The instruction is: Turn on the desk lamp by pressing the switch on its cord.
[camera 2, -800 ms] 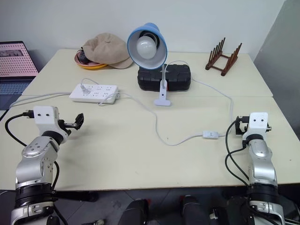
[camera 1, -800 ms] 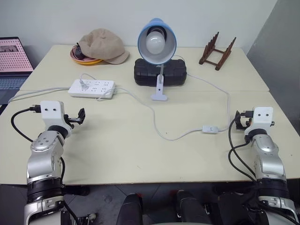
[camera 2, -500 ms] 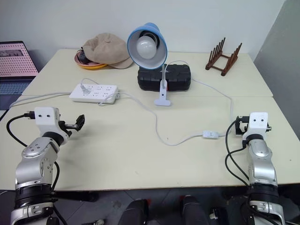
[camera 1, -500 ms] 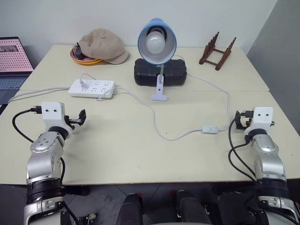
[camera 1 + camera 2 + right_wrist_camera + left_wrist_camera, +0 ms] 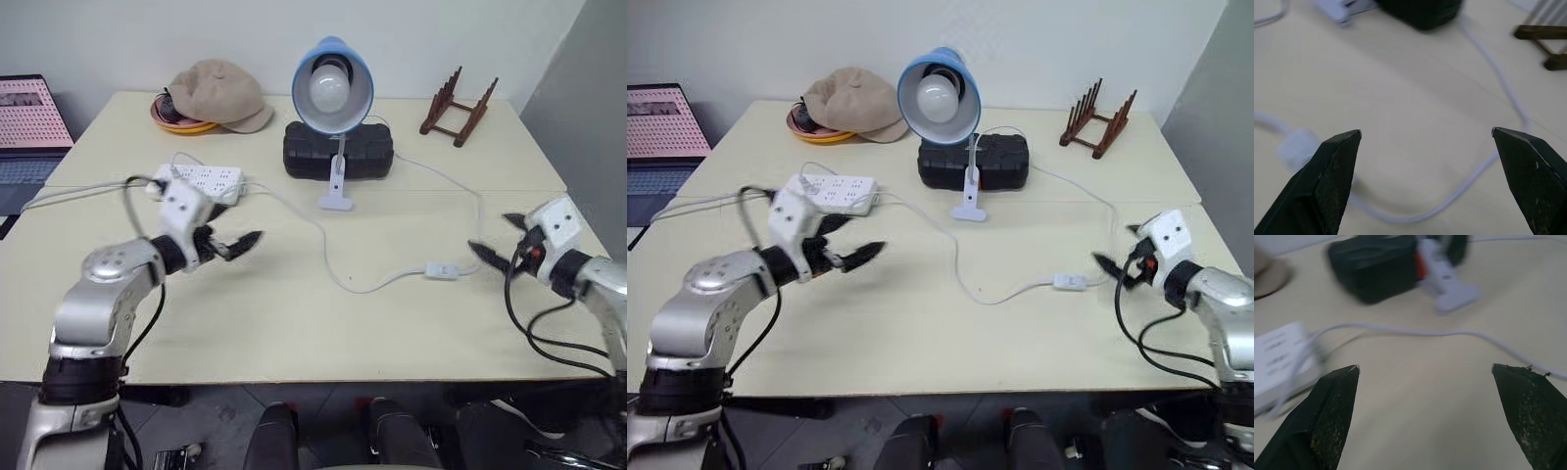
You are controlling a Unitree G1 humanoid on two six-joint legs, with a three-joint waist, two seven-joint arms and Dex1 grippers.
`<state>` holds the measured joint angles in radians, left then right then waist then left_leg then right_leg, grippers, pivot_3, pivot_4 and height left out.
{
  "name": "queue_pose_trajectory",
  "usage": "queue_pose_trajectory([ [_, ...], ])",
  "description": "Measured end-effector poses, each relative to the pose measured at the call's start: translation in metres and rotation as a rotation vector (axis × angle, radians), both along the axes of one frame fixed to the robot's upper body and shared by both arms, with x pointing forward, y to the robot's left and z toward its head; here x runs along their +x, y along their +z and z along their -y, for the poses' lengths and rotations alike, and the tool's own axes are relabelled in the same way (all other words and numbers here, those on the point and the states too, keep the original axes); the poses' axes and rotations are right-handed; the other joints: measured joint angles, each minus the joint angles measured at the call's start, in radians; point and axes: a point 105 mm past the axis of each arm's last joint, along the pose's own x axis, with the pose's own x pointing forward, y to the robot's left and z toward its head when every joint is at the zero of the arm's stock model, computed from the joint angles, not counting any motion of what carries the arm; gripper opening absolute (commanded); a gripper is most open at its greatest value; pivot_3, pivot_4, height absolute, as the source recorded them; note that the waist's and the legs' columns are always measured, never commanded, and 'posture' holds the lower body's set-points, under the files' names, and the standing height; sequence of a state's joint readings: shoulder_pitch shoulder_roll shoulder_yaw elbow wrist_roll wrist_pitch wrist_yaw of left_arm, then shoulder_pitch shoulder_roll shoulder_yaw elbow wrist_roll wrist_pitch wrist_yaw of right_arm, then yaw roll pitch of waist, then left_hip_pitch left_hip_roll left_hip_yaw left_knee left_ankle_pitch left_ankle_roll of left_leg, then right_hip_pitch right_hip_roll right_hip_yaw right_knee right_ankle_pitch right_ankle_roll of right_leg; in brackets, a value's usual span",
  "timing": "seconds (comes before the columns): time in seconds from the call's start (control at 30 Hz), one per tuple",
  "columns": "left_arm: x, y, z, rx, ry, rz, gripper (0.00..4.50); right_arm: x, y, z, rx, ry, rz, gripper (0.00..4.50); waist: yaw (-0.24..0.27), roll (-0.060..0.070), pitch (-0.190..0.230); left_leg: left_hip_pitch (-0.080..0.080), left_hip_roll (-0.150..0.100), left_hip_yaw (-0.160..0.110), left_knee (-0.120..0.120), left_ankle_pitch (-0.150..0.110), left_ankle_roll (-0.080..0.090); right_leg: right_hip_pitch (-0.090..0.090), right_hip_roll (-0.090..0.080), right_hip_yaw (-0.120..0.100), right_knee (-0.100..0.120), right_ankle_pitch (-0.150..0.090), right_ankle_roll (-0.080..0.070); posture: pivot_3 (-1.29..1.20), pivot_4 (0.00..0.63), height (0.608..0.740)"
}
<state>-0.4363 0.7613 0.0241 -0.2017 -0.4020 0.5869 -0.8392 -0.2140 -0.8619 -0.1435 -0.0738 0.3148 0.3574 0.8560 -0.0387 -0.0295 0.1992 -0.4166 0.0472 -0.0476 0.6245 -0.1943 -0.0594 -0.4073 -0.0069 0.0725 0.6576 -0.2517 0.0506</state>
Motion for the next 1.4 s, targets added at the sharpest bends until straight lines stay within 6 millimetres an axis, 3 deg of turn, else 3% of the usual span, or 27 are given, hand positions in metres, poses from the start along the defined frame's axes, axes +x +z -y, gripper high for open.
queue_pose_trajectory([
  [0.17, -0.024, -0.008, 0.045, 0.161, -0.338, -0.024, 4.50, -0.013, -0.024, -0.019, -0.110, 0.164, -0.057, 4.49, -0.012, 0.000, 0.000, 0.000, 0.000, 0.000, 0.000, 0.000, 0.000, -0.001, 0.000, 0.000, 0.000, 0.000, 0.000, 0.00, 0.150, 0.740],
  [0.27, -0.029, -0.009, 0.062, 0.180, -0.435, 0.008, 4.50, -0.013, -0.034, -0.028, -0.145, 0.206, -0.040, 4.49, -0.013, 0.000, 0.000, 0.000, 0.000, 0.000, 0.001, 0.000, 0.000, -0.001, 0.000, 0.000, 0.001, 0.000, 0.000, 0.00, 0.150, 0.740],
  [0.77, -0.032, -0.011, 0.077, 0.153, -0.488, 0.030, 4.50, 0.008, -0.047, -0.027, -0.278, 0.256, 0.038, 4.49, -0.013, 0.000, 0.000, -0.001, 0.000, 0.000, 0.002, 0.000, 0.000, 0.000, 0.000, 0.000, 0.002, 0.000, 0.000, 0.00, 0.150, 0.740],
  [0.87, -0.031, -0.011, 0.080, 0.134, -0.476, 0.019, 4.50, 0.009, -0.049, -0.028, -0.290, 0.266, 0.037, 3.99, -0.014, 0.000, 0.000, 0.000, 0.000, 0.000, 0.002, 0.000, 0.000, 0.000, 0.000, 0.000, 0.002, 0.000, 0.000, 0.00, 0.150, 0.740],
  [1.27, -0.033, -0.008, 0.082, 0.127, -0.475, 0.024, 4.50, 0.014, -0.047, -0.028, -0.312, 0.293, 0.050, 1.09, -0.015, 0.000, 0.000, 0.000, 0.000, 0.000, 0.003, 0.000, 0.000, 0.000, 0.000, 0.000, 0.004, 0.000, 0.000, 0.00, 0.150, 0.740],
  [1.4, -0.033, -0.009, 0.081, 0.127, -0.471, 0.021, 4.50, 0.015, -0.046, -0.028, -0.321, 0.306, 0.051, 1.08, -0.015, 0.000, 0.000, 0.000, 0.000, 0.000, 0.003, 0.000, 0.000, 0.000, 0.000, 0.000, 0.004, 0.000, 0.000, 0.00, 0.150, 0.740],
])
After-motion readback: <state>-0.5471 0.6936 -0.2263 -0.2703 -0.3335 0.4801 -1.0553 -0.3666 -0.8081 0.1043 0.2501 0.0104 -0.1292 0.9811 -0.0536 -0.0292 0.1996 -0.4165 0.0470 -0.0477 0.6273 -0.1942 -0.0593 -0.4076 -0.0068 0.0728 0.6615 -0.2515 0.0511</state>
